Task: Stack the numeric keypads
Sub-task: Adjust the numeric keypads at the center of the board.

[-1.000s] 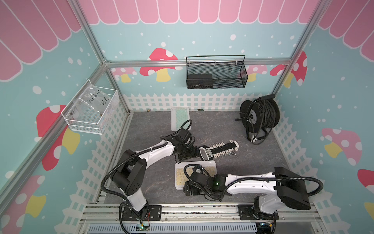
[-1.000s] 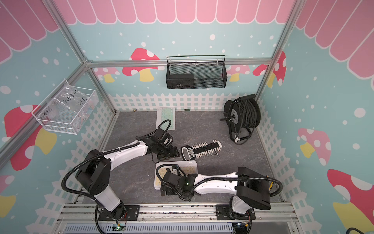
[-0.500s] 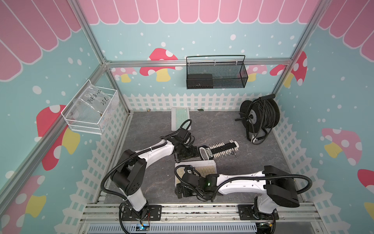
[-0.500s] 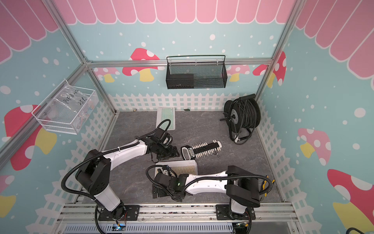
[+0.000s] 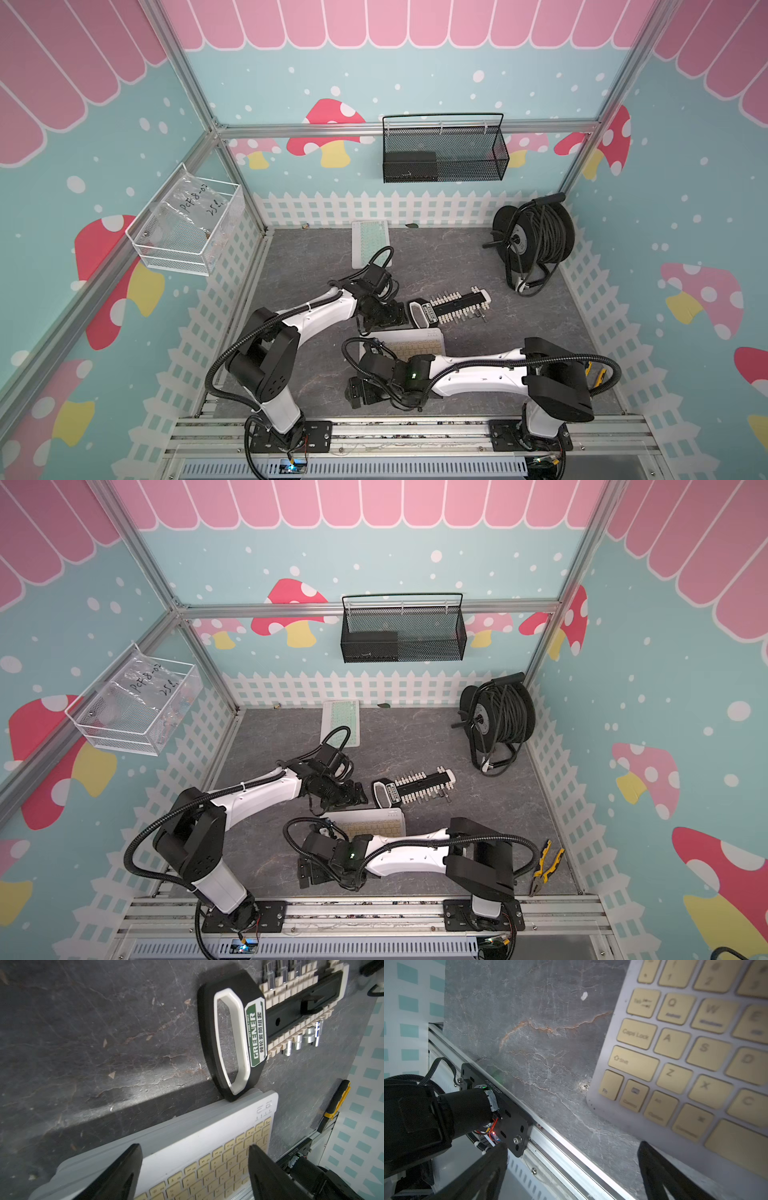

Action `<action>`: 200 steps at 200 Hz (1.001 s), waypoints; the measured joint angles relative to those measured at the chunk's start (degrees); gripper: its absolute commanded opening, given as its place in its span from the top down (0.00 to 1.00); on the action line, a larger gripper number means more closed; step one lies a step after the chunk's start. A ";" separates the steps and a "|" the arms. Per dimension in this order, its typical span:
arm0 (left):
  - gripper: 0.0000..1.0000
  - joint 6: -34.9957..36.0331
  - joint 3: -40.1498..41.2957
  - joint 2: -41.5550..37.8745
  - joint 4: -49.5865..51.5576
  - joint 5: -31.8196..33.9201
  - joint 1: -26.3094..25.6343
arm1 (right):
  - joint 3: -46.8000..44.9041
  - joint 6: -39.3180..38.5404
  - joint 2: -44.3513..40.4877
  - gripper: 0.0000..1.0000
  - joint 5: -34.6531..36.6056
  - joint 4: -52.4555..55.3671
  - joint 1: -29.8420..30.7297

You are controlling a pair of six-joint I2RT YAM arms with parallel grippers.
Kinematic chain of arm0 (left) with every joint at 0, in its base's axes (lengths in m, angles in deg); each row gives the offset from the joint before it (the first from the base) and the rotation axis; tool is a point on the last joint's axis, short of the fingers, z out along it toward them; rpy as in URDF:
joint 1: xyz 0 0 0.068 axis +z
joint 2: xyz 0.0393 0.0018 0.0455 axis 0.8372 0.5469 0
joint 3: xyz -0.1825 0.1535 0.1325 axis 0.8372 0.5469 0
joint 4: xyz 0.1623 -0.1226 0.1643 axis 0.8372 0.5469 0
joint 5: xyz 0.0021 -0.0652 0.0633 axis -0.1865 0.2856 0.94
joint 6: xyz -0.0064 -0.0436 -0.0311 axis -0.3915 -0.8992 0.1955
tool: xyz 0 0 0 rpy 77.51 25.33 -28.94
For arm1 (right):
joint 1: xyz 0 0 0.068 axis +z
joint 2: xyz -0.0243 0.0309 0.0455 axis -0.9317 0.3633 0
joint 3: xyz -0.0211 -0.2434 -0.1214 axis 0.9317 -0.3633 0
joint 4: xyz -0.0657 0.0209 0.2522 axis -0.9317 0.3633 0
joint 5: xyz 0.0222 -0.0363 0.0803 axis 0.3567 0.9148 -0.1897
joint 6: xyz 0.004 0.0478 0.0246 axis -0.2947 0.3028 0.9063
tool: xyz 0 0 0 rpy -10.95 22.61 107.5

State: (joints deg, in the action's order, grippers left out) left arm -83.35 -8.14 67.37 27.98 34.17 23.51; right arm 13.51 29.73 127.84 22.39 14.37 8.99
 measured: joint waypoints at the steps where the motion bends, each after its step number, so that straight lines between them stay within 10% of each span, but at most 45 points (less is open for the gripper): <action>1: 0.17 0.02 0.00 0.00 0.02 0.00 0.00 | 0.02 0.00 0.02 0.00 -0.02 -0.02 0.00; 105: 0.18 0.44 0.68 -0.63 0.22 -0.90 -0.07 | 0.15 -2.27 -2.12 0.00 1.49 1.42 0.00; 200: 0.18 0.42 1.05 -2.47 0.39 -0.37 -2.10 | -10.82 8.20 -33.20 0.00 17.33 17.77 -4.37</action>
State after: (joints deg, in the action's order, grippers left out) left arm -82.93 -7.09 64.90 28.37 33.80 21.41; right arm 2.70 37.93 94.64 39.72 32.14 4.62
